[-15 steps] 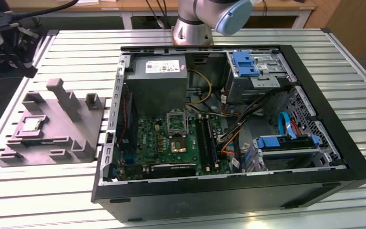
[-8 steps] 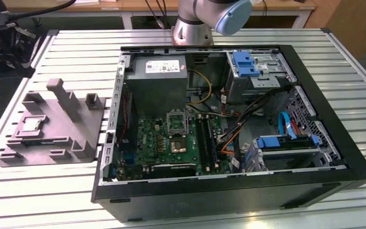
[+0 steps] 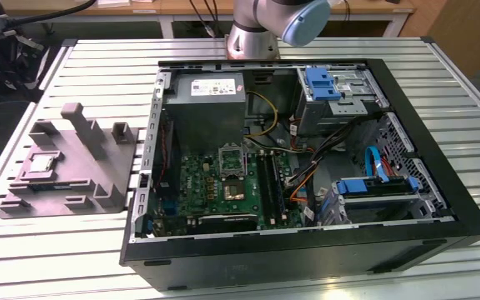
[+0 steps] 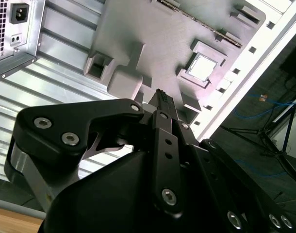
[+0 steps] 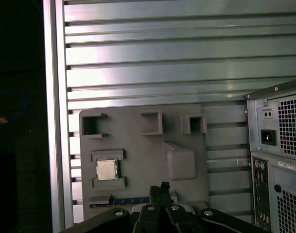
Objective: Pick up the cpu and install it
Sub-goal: 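Reach for the cpu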
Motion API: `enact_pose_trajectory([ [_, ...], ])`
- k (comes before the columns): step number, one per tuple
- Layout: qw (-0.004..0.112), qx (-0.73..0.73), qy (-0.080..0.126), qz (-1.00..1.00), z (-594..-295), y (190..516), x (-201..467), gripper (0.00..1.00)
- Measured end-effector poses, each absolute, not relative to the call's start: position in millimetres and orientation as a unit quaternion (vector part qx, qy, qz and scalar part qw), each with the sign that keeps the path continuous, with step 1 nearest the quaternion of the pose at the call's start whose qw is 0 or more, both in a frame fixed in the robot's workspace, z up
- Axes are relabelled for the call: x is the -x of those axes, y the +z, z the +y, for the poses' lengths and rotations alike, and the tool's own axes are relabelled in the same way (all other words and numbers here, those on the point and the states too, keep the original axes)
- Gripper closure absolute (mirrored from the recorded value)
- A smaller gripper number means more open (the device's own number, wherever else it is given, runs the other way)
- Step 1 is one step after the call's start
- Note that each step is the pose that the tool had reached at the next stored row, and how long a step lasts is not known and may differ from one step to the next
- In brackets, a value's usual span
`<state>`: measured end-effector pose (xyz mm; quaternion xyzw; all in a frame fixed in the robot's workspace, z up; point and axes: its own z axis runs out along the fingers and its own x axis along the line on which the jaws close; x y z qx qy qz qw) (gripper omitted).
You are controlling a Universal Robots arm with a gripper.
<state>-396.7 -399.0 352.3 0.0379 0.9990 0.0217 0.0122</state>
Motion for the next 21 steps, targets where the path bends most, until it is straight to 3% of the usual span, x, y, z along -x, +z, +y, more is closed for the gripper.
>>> enact_pose_trajectory([
  [21,0.012,-0.038,0.022,0.999,-399.0,351.5,409.0,0.89],
])
